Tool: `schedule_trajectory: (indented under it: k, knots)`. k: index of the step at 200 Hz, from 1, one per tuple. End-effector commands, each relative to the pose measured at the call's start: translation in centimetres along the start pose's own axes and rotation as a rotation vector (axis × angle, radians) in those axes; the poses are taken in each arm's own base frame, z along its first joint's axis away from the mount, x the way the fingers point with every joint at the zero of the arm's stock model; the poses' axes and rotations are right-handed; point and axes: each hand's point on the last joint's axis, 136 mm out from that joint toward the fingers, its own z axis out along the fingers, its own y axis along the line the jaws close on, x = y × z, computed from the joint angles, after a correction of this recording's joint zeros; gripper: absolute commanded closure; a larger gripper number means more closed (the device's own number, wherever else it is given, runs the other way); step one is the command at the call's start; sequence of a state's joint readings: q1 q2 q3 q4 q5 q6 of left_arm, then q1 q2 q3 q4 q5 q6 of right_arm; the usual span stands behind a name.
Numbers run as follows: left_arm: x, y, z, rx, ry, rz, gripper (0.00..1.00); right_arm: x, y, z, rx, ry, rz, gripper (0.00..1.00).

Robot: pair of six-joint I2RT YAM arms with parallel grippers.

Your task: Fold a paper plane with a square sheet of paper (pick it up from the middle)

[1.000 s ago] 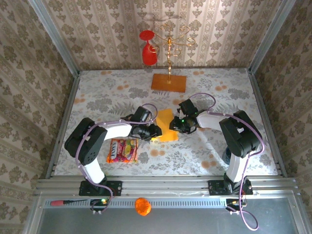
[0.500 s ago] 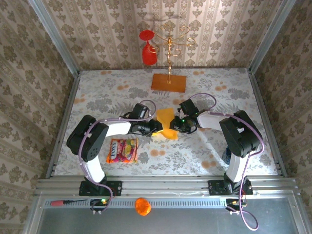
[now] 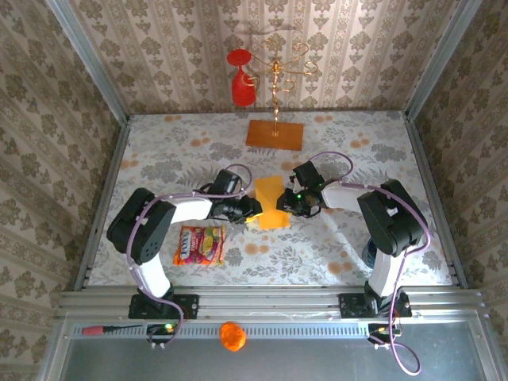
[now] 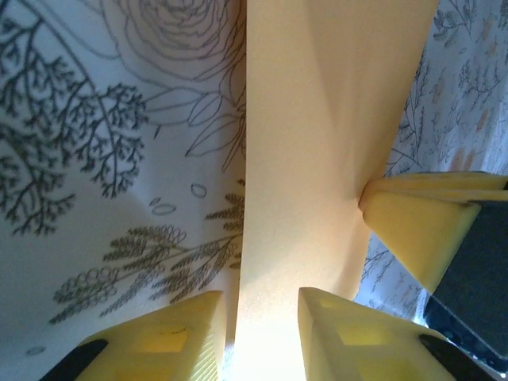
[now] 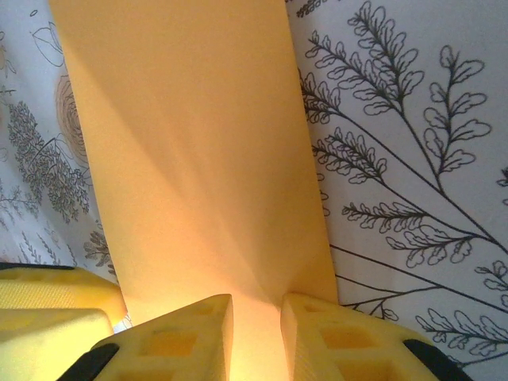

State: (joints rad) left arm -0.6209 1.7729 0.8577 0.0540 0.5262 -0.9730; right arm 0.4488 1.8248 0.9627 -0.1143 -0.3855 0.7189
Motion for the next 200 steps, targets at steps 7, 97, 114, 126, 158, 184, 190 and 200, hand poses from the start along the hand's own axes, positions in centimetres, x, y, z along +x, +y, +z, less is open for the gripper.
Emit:
schedule_trajectory:
  k: [7,97,114,126,158,184,190,200]
  knots:
    - [-0.9,-0.7,0.4,0.004,0.002,0.025,0.73,1.1,-2.0,0.7,0.048,0.035,0.044,0.75]
    - [-2.8,-1.6,0.3,0.087,0.019,0.049,0.71,1.0,-1.9,0.5,0.041,0.031,0.042,0.75]
    - [-3.0,-1.3,0.2,0.081,0.013,0.040,0.71,1.0,-1.9,0.5,0.041,0.031,0.043,0.75]
    - [-3.2,-0.6,0.0,0.046,0.001,0.040,0.71,1.0,-1.9,0.5,0.043,0.030,0.043,0.75]
    - [-3.2,0.1,0.0,0.023,-0.001,0.037,0.70,0.9,-1.8,0.5,0.041,0.031,0.043,0.75]
    - [-3.1,-0.7,0.5,0.056,0.016,0.050,0.73,0.9,-1.8,0.5,0.041,0.031,0.042,0.75]
    - [-3.1,-0.9,0.6,0.065,0.020,0.054,0.74,0.9,-1.8,0.5,0.042,0.031,0.041,0.75]
    - [-3.2,-1.4,0.7,0.082,0.026,0.063,0.74,0.9,-1.8,0.5,0.042,0.032,0.041,0.75]
